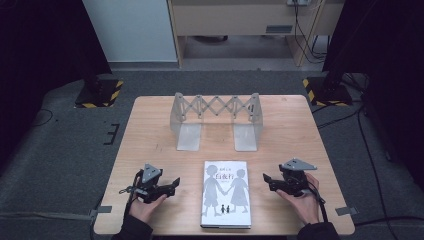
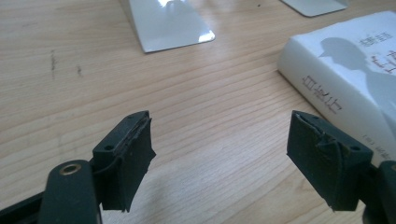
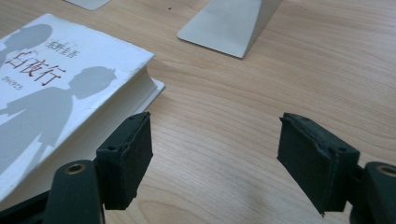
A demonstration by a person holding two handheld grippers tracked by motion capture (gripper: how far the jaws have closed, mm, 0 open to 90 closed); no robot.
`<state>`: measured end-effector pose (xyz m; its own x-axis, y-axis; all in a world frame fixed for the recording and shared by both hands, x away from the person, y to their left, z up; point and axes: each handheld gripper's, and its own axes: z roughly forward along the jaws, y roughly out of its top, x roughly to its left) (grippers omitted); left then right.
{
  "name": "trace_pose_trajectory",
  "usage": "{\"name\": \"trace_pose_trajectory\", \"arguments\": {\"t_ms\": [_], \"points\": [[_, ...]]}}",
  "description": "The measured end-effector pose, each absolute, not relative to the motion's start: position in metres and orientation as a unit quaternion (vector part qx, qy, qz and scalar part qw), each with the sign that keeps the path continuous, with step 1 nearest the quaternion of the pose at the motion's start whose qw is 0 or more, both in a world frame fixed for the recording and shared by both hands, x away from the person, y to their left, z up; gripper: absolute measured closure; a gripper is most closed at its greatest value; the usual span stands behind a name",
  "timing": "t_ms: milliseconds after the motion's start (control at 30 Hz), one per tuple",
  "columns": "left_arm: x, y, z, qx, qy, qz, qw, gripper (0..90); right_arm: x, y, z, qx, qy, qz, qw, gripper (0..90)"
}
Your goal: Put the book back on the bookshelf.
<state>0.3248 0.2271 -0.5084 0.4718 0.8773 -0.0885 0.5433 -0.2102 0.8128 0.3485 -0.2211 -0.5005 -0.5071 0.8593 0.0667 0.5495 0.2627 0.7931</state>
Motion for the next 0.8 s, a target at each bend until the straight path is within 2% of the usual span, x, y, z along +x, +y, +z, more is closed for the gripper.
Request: {"name": "trace_pose_trajectory", "arguments": {"t_ms": [133, 300, 800], "points": [[0.322, 0.222, -0.509, 0.753, 0.465, 0.206, 0.418, 22.1, 0.346, -0.217, -0.498, 0.450, 0.778, 0.392, 0.195, 29.1], [0.320, 0.212, -0.510, 0.754, 0.459, 0.192, 0.429, 23.9, 0.345, -0.215, -0.501, 0.454, 0.779, 0.402, 0.156, 30.2], [0.314, 0.188, -0.512, 0.763, 0.439, 0.157, 0.449, 23.5, 0.342, -0.192, -0.510, 0.427, 0.789, 0.432, 0.090, 30.8]]}}
